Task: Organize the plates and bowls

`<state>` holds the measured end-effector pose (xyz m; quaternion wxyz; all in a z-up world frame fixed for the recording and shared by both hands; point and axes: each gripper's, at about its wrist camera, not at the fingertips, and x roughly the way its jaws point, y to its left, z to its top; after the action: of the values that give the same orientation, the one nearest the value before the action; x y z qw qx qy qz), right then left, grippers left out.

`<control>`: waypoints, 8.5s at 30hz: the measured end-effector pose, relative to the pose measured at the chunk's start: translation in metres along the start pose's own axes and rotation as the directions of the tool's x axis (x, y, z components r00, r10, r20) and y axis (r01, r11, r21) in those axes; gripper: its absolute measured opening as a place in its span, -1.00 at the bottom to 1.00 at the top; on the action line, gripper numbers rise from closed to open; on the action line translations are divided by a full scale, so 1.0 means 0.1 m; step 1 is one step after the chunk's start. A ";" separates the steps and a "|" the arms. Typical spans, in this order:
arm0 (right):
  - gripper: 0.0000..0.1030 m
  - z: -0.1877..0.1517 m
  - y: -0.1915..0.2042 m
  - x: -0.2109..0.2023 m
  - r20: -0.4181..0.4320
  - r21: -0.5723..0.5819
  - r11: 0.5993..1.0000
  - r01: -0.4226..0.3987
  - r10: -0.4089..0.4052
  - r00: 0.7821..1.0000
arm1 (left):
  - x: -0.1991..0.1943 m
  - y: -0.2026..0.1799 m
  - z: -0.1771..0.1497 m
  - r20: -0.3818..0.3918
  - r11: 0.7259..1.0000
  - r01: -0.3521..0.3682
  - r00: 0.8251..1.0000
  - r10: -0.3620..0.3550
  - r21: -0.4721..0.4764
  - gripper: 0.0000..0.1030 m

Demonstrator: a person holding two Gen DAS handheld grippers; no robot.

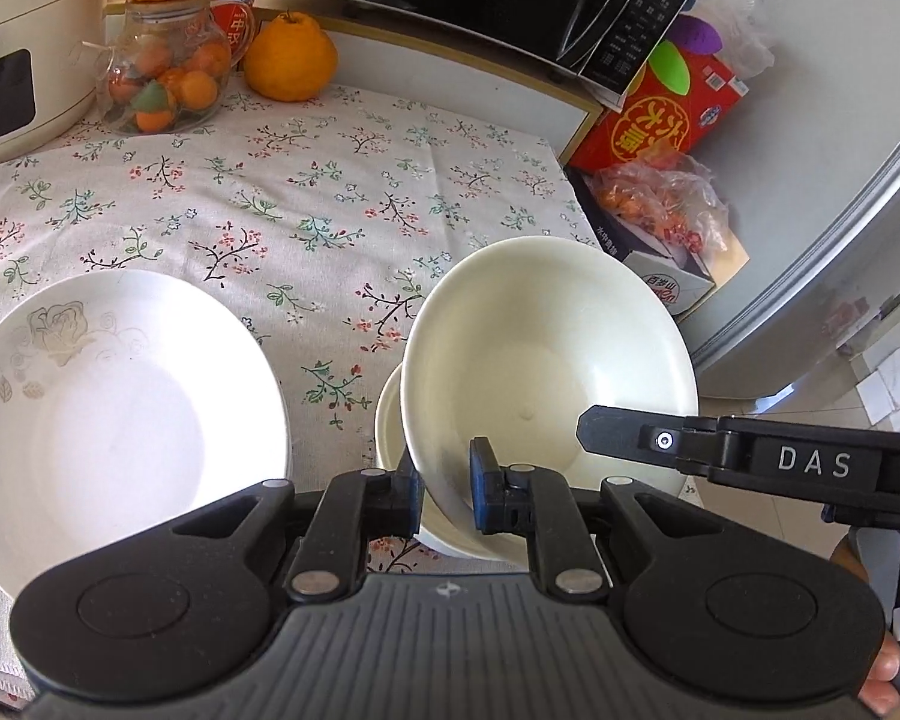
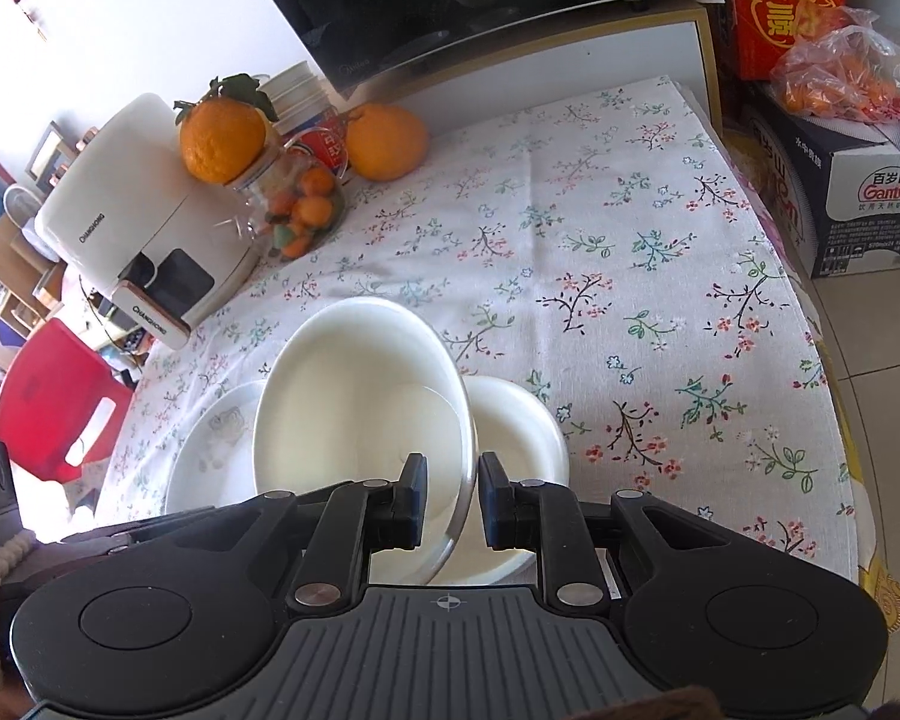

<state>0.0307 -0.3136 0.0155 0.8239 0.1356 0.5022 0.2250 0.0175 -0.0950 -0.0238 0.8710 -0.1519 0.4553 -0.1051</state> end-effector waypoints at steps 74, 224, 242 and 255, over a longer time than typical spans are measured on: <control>0.17 0.00 -0.29 0.44 -0.115 0.088 0.980 0.178 -0.167 0.979 | 0.36 0.13 0.07 -0.096 1.000 0.020 0.995 -0.021 -0.004 0.03; 0.79 -0.94 1.64 0.20 0.118 -0.386 0.911 0.147 -0.109 0.987 | -1.19 1.08 -0.48 0.139 0.934 -0.333 0.927 0.349 -0.127 0.89; 1.00 -1.15 1.38 0.05 0.120 -0.320 0.927 0.197 -0.166 0.979 | -1.16 0.99 -0.69 0.132 0.917 -0.397 0.907 0.399 -0.043 0.99; 1.00 -1.21 1.34 0.08 0.145 -0.321 0.910 0.262 -0.226 0.963 | -1.09 0.87 -0.75 0.128 0.917 -0.397 0.912 0.390 0.034 0.99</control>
<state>-0.1048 -0.1944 0.0142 0.8817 -0.0596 0.4254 0.1954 -0.1017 0.0079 -0.0129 0.9038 -0.0374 0.4208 0.0682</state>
